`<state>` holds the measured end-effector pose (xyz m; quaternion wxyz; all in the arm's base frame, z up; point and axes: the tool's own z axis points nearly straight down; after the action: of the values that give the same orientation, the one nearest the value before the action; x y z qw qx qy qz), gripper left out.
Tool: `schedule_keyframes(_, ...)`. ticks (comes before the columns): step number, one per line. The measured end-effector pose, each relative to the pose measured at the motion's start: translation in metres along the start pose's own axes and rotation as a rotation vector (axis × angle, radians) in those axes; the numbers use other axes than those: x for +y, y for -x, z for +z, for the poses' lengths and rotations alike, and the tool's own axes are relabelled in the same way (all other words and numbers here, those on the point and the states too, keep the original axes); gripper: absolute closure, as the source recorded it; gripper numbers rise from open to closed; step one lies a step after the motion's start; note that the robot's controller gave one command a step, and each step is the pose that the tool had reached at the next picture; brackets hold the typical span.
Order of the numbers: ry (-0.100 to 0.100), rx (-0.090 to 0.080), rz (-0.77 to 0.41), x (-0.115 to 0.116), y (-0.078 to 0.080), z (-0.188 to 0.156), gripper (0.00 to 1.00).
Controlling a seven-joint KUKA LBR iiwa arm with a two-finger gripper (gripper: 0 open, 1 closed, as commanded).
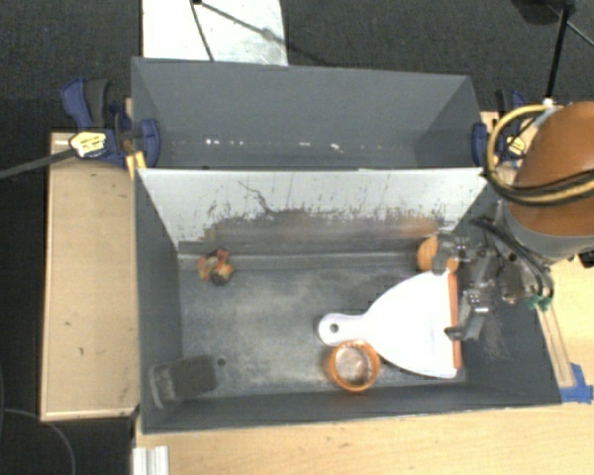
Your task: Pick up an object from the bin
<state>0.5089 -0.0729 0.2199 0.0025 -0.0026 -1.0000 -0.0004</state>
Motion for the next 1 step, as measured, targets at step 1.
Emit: schedule_keyframes(1,-0.001,-0.008,-0.003,0.0003,0.0016,-0.0043,0.0)
